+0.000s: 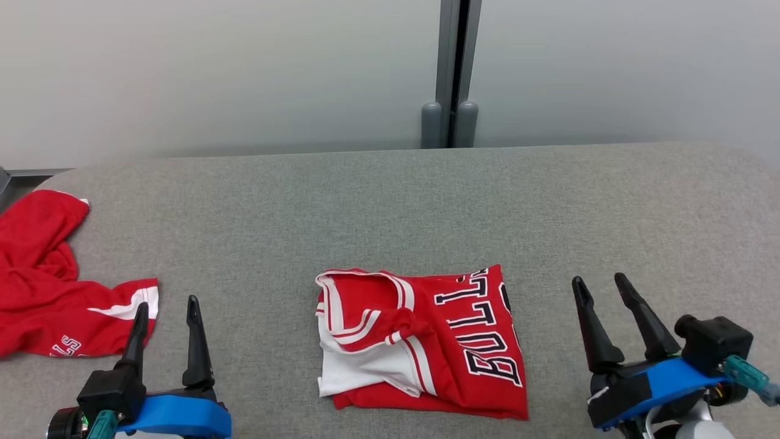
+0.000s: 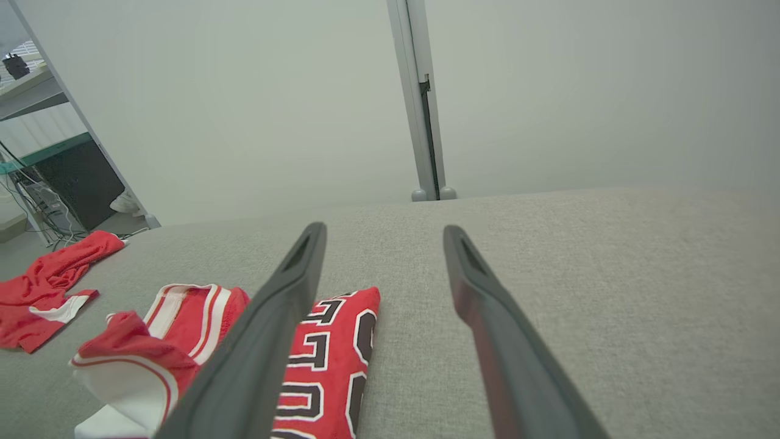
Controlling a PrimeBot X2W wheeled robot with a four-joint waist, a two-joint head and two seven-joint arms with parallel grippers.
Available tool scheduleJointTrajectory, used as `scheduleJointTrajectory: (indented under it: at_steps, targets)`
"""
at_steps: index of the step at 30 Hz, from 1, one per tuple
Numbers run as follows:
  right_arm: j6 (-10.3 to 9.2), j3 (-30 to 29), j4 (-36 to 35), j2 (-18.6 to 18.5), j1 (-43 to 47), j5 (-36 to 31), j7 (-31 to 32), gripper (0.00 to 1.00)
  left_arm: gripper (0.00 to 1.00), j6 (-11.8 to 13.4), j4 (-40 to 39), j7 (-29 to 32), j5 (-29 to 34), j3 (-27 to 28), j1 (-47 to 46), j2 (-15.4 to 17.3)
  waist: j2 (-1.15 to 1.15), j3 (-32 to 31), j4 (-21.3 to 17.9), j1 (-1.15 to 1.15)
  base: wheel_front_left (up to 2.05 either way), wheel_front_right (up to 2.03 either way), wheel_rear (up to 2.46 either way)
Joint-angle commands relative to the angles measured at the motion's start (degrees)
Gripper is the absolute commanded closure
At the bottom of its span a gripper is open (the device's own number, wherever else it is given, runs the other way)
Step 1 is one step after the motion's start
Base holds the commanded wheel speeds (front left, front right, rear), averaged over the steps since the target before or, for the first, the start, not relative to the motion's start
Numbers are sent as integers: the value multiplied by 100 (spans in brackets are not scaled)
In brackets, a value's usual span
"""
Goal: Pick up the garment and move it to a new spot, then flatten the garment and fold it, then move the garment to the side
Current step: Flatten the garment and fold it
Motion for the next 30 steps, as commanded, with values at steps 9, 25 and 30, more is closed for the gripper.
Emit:
scheduleJointTrajectory:
  at_steps: [9,25,30]
  targets:
    - [1,680,846,-140,-846,99,-7,100,0,-35,35,-26,-11,-84,-139,-4,0,83,261,0,0,0,0]
    - [1,2306,3578,40,-2188,554,-657,100,0,-50,102,-26,-54,-233,-307,-4,0,240,854,0,0,0,0]
    - [1,3054,3855,164,-2195,904,-832,100,0,-39,95,-26,-57,-227,-326,-5,0,261,905,0,0,0,0]
